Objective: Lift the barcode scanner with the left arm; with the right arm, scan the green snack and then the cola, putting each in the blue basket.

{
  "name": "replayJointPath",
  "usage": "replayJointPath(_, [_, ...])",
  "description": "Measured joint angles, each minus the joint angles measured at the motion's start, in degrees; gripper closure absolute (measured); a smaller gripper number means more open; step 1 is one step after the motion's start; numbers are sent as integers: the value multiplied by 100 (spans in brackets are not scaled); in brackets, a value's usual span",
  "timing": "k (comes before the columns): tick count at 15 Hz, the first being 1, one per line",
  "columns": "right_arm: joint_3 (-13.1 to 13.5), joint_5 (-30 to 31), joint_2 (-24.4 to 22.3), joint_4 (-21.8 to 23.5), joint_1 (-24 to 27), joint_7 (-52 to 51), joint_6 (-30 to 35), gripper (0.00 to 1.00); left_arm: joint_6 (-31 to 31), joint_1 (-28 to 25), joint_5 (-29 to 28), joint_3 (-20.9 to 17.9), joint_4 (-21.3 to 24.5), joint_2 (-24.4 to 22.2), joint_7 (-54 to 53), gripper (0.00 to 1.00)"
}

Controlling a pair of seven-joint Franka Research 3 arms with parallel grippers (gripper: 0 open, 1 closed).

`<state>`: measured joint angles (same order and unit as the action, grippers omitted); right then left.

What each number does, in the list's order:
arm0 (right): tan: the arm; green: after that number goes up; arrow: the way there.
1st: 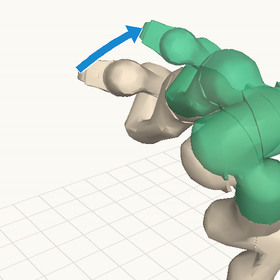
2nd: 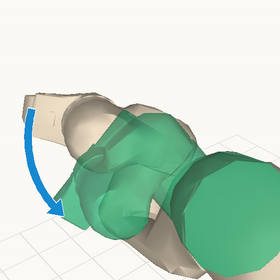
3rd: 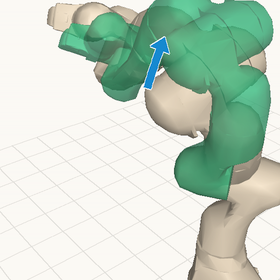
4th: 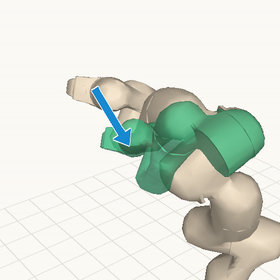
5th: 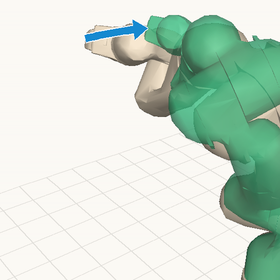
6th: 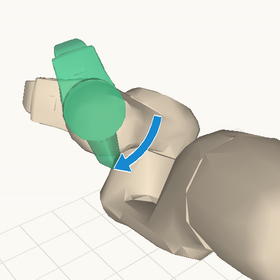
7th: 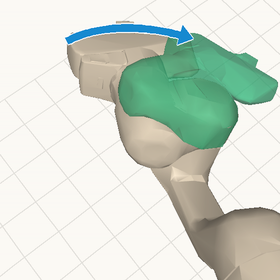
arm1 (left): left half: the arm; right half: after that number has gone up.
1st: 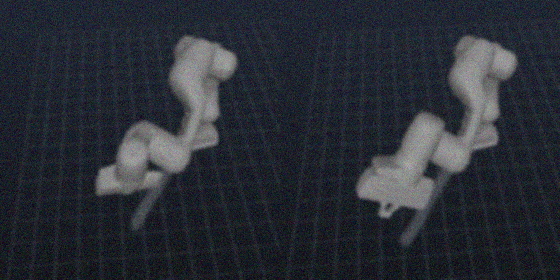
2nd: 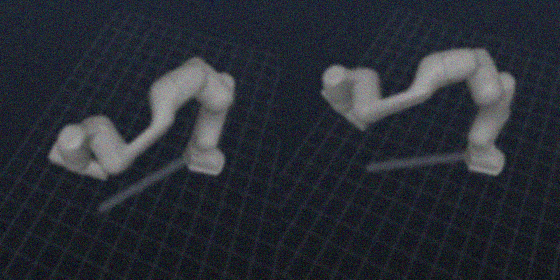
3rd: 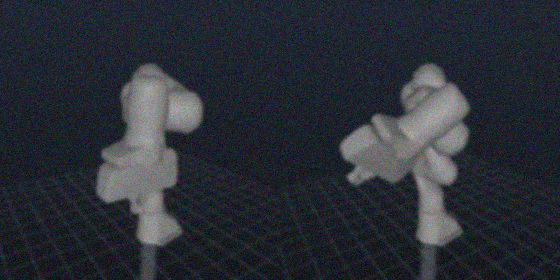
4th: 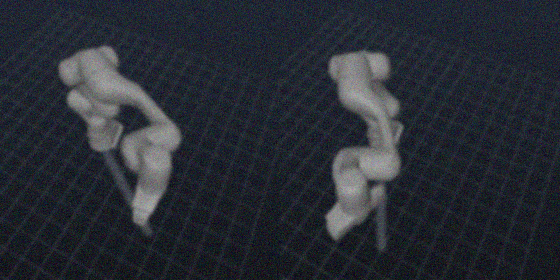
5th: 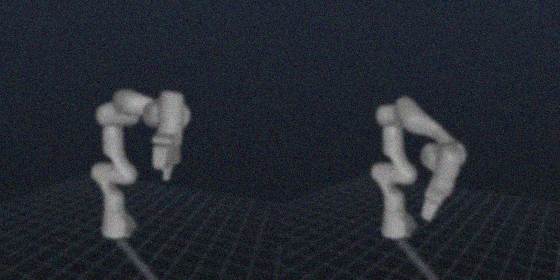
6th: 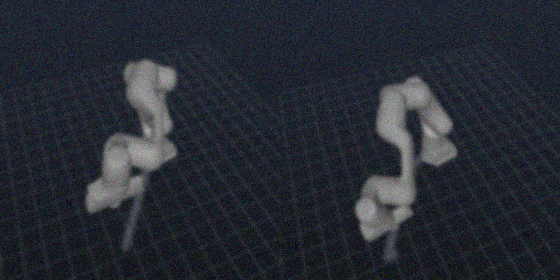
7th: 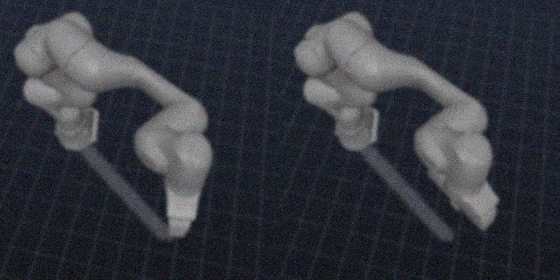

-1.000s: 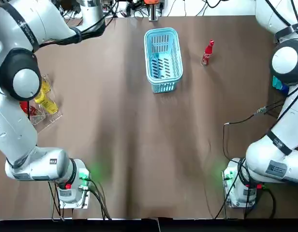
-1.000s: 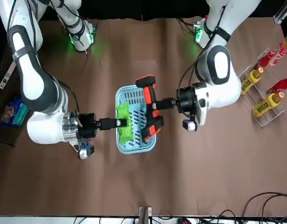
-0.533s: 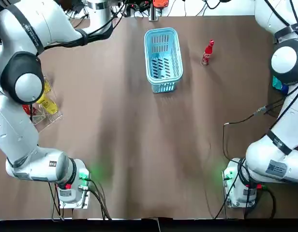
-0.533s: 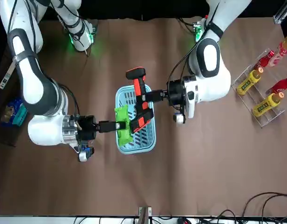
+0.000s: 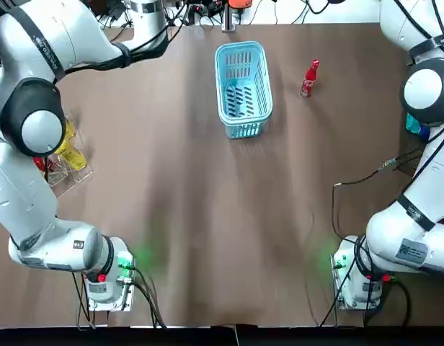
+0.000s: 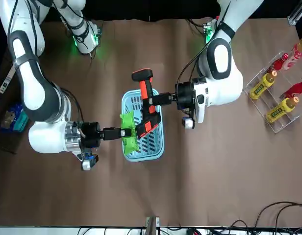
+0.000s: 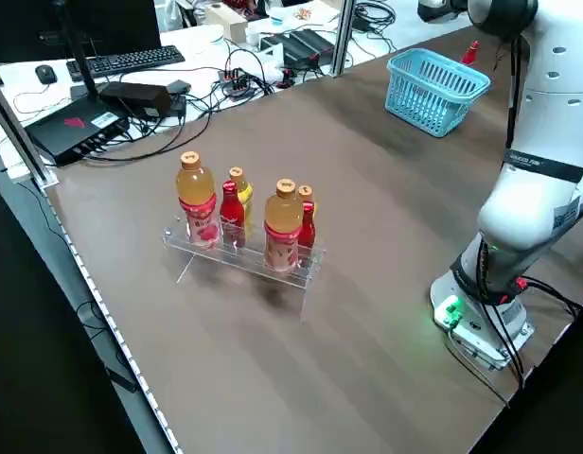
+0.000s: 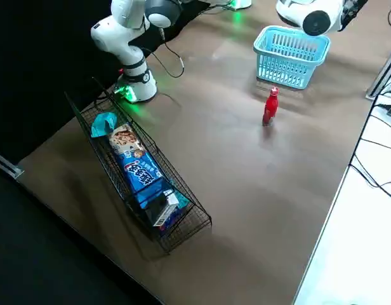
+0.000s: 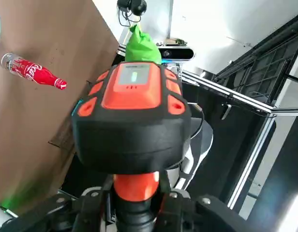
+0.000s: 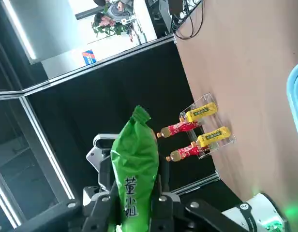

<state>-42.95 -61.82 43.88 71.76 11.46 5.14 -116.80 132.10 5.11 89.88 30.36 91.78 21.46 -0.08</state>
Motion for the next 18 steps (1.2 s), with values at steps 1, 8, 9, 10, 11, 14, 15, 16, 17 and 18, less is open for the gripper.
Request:
replayJointPath(1, [18, 0, 0, 0, 1, 0, 24, 75, 0, 7, 0, 0, 0, 0, 0, 63])
replayJointPath(8, [1022, 374, 6, 0, 131, 5, 889, 75, -25, -116, -739, -17, -1, -1, 313, 63])
replayJointPath(9, [1072, 729, 10, 8, 89, 28, 895, 75, -151, -165, -1290, -27, -5, -2, 572, 63])
replayJointPath(10, [1095, 1108, 15, 15, 18, 108, 894, 75, -384, -226, -1927, -39, -8, -1, 870, 63])
replayJointPath(11, [1119, 1439, 18, 19, -94, 219, 890, 75, -629, -299, -2503, -53, -10, -2, 1103, 63])
replayJointPath(14, [1357, 2178, 19, 36, -616, 613, 806, 75, -1288, -510, -3926, -64, -9, -1, 1324, 63])
replayJointPath(15, [1528, 2319, 20, 56, -847, 698, 767, 75, -1473, -572, -4302, -66, -11, -1, 1337, 63])
replayJointPath(16, [1747, 2437, 20, 83, -1110, 744, 704, 75, -1654, -630, -4675, -66, -12, -1, 1339, 63])
replayJointPath(17, [1993, 2546, 23, 104, -1385, 772, 659, 75, -1799, -675, -5023, -67, -12, -2, 1340, 63])
replayJointPath(18, [2256, 2649, 27, 131, -1669, 782, 636, 75, -1911, -725, -5375, -69, -13, -2, 1343, 63])
